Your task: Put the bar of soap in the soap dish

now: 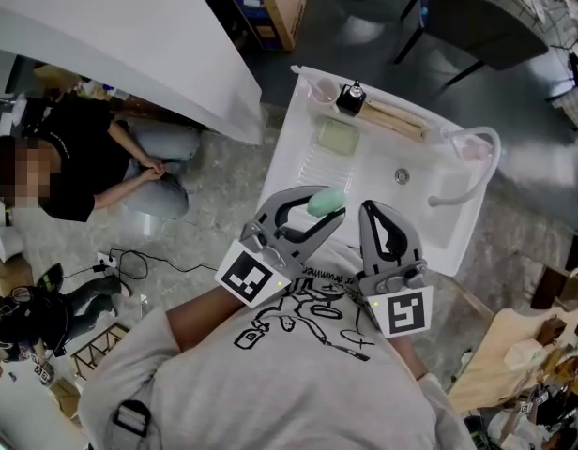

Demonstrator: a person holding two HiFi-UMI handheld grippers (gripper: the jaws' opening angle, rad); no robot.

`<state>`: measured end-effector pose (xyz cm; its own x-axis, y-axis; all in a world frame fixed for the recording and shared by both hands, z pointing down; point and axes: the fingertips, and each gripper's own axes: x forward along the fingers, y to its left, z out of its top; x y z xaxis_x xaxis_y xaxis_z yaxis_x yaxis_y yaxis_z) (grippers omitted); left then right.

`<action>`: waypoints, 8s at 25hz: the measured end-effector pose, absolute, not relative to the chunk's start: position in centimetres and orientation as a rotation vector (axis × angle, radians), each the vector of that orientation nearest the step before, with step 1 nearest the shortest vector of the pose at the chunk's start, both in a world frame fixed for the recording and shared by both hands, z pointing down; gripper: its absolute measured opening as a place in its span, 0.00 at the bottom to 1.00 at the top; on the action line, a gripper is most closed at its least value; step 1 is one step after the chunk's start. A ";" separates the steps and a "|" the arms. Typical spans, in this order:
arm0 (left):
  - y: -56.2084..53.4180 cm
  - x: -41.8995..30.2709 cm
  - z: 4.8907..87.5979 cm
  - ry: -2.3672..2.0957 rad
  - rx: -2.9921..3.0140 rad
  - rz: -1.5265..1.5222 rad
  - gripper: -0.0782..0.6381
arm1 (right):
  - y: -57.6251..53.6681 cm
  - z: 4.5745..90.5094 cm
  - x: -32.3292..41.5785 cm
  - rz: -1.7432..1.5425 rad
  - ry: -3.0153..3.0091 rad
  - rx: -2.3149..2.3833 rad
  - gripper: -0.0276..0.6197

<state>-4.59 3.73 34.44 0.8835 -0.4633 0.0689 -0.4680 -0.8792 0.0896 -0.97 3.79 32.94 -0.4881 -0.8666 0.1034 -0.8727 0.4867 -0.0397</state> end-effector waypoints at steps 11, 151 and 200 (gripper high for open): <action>3.5 -1.2 35.3 -0.709 3.054 0.184 0.28 | 3.9 33.7 3.3 0.176 -2.649 1.547 0.08; -5.5 2.0 63.4 -0.396 2.932 1.272 0.28 | -4.4 61.4 3.5 0.549 -2.265 1.191 0.08; -9.2 2.3 70.7 -0.224 2.869 1.631 0.28 | -7.5 67.2 4.5 0.612 -2.169 1.051 0.08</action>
